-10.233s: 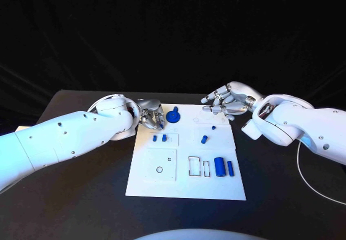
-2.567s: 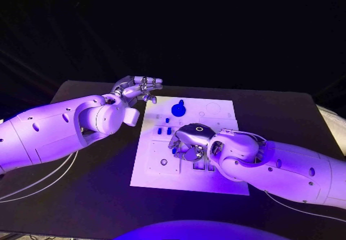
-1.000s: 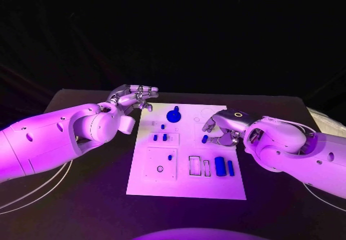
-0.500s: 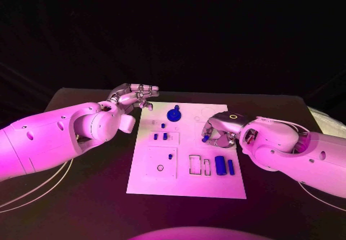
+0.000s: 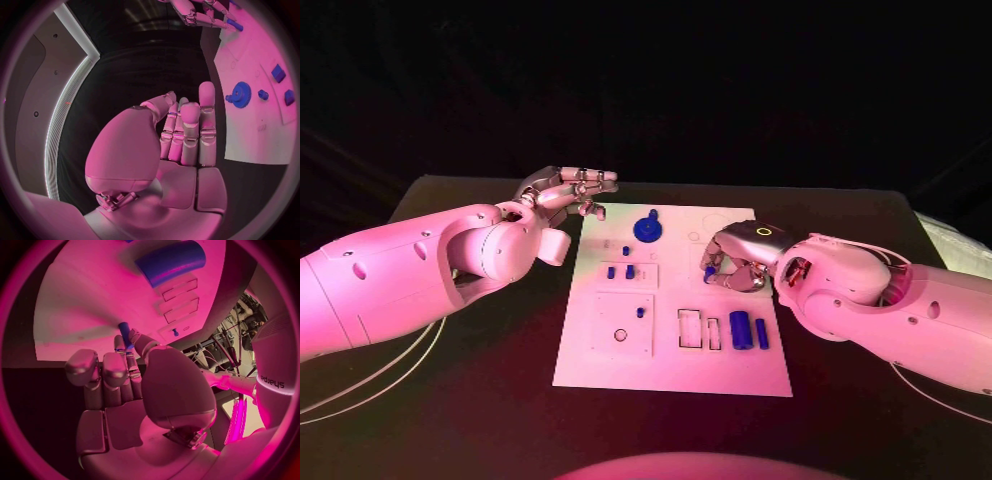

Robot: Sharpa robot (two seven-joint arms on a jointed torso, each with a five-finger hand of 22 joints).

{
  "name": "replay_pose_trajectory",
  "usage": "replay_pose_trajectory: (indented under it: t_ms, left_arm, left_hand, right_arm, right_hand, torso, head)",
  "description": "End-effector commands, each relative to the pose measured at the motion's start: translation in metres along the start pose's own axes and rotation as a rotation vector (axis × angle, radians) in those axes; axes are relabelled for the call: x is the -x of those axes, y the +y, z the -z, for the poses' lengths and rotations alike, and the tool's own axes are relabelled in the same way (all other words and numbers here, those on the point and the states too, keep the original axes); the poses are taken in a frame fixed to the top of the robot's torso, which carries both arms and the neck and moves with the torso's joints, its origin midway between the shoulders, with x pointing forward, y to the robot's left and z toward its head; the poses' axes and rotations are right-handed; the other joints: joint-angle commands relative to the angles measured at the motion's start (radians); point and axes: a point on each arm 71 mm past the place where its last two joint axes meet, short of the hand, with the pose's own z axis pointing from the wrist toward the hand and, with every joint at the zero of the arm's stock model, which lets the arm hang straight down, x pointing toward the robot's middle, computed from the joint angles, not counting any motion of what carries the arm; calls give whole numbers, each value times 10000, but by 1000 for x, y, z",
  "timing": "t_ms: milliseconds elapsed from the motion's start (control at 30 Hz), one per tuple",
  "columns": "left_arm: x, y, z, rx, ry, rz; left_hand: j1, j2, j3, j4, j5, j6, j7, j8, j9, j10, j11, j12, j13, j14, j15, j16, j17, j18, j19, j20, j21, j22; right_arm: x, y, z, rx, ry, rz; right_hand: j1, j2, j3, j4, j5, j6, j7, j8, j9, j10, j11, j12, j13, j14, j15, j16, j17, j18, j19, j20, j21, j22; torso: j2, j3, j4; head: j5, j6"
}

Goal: Assemble the parts on the task board

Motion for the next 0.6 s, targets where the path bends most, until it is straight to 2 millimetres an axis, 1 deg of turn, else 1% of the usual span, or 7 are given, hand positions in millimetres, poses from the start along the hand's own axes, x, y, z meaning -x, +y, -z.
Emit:
replay_pose_trajectory:
  t_ms: [33, 167, 267, 367, 467, 600]
  left_arm:
    - [-1, 0, 0, -26, 169, 81]
    - [-1, 0, 0, -18, 154, 77]
    - [0, 0, 0, -13, 151, 76]
    - [0, 0, 0, -7, 147, 75]
    - [0, 0, 0, -4, 134, 72]
    - [0, 0, 0, -5, 146, 75]
  left_hand:
    - [-26, 103, -51, -11, 60, -51, 34, 48, -16, -59, -34, 59, -3, -54, -7, -35, -15, 116, -23, -40, -70, -12]
    - [-26, 103, -51, -11, 60, -51, 34, 48, -16, -59, -34, 59, -3, -54, -7, -35, -15, 116, -23, -40, -70, -12]
    - [-26, 103, -51, -11, 60, -51, 34, 48, -16, -59, -34, 59, -3, -54, -7, -35, -15, 116, -23, -40, -70, -12]
    - [-26, 103, -51, -11, 60, -51, 34, 48, -16, -59, -34, 59, -3, -54, -7, -35, -15, 116, -23, -40, -70, -12]
    - [-26, 103, -51, -11, 60, -51, 34, 48, -16, -59, -34, 59, -3, -54, -7, -35, -15, 116, -23, -40, -70, -12]
    - [-26, 103, -51, -11, 60, -51, 34, 48, -16, -59, -34, 59, -3, -54, -7, -35, -15, 116, -23, -40, -70, -12]
  right_arm:
    - [10, 0, 2, -4, -1302, -306]
    - [15, 1, 6, -4, -1574, -615]
    - [19, 2, 11, 5, -1624, -796]
    - [24, 6, 16, 65, -1606, -1071]
    - [28, 16, 19, 294, -1472, -1495]
    - [28, 33, 17, 724, -1210, -1868]
  right_hand:
    - [193, 217, 163, -60, -55, 114, -22, 108, 121, 152, -44, 79, 28, 216, -79, 73, 55, -107, 76, -12, 61, 56]
    - [256, 223, 269, -120, -64, 150, -29, 146, 150, 226, -64, 82, 43, 218, -100, 103, 85, -110, 77, -41, 79, 77]
    - [274, 212, 299, -144, -66, 152, -26, 155, 159, 240, -68, 77, 47, 217, -104, 109, 87, -109, 74, -51, 81, 75]
    - [297, 191, 331, -178, -64, 147, -18, 160, 167, 243, -68, 65, 48, 213, -106, 102, 73, -110, 71, -59, 85, 77]
    - [310, 178, 354, -200, -60, 139, -10, 160, 171, 241, -63, 54, 49, 209, -107, 94, 59, -111, 68, -64, 88, 78]
    - [311, 162, 375, -216, -57, 120, 4, 156, 174, 228, -52, 36, 47, 207, -103, 96, 58, -111, 64, -68, 88, 74]
  torso:
    - [0, -10, 3]
    - [-5, -4, -4]
    - [-11, -12, -7]
    - [-8, -8, -3]
    - [-8, -8, -1]
    - [-6, -7, 3]
  head:
    - [0, 9]
    - [6, 15]
    - [3, 10]
    - [17, 4]
    - [35, 1]
    - [92, 3]
